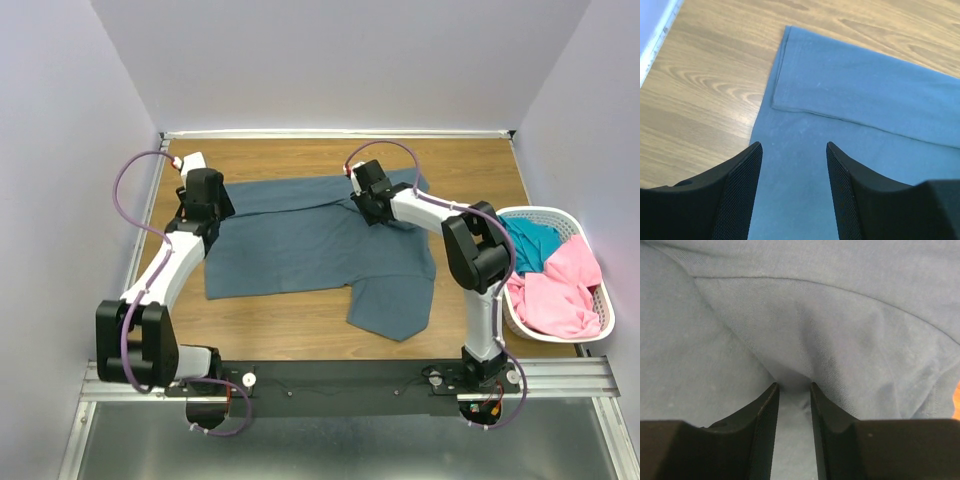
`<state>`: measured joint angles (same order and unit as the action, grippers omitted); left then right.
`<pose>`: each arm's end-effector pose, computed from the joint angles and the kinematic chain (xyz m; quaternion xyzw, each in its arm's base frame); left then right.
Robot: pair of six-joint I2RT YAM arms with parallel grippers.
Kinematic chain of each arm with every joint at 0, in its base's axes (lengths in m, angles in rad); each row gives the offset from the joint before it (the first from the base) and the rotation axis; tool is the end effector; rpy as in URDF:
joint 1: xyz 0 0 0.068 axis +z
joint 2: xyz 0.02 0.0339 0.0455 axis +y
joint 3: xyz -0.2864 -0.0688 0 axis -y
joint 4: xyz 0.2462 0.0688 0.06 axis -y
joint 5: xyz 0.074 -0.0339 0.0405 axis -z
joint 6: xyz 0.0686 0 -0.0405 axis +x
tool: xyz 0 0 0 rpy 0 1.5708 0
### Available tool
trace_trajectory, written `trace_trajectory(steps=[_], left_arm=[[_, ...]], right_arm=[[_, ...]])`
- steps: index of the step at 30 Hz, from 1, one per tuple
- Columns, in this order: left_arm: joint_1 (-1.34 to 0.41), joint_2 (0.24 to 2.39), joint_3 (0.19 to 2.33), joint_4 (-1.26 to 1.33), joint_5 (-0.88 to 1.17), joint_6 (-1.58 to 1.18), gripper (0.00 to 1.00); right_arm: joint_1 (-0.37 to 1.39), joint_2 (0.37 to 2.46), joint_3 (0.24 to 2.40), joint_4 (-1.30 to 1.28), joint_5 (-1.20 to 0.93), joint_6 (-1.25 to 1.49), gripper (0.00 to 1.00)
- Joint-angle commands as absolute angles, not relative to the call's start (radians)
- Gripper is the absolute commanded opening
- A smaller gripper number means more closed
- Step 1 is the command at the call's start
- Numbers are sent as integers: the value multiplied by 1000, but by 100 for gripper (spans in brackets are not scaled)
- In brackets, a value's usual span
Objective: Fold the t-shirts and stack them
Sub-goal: Fold the tshirt
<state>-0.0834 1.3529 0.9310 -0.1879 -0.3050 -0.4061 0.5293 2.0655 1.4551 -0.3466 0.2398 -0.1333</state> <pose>0.3222 -0.0063 0.2672 -0.2101 0.8538 0.0200 0.4759 0.4166 0.2248 0.1586 -0.2737 0.9067 -0.0528 0.3165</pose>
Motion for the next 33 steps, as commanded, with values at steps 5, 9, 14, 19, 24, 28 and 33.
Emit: trace_trajectory(steps=[5, 9, 14, 19, 24, 28, 33], left_arm=[[-144, 1301, 844, -141, -423, -370, 62], [-144, 1331, 871, -143, -419, -362, 61], [-146, 1336, 874, -143, -403, -362, 61], [-146, 1344, 876, -141, -408, -361, 61], [-146, 1358, 879, -143, -396, -359, 61], [-147, 1361, 877, -143, -396, -359, 61], [-147, 1376, 881, -144, -384, -356, 61]], right_arm=[[537, 2117, 1493, -356, 296, -158, 33], [538, 2115, 1496, -356, 316, -166, 16], [538, 2080, 1509, -356, 345, -183, 1], [538, 2068, 1563, -370, 334, -219, 1], [535, 2121, 1635, -377, 397, -303, 0], [514, 2167, 1687, -377, 425, -345, 1], [483, 2192, 1732, -379, 382, -354, 11]])
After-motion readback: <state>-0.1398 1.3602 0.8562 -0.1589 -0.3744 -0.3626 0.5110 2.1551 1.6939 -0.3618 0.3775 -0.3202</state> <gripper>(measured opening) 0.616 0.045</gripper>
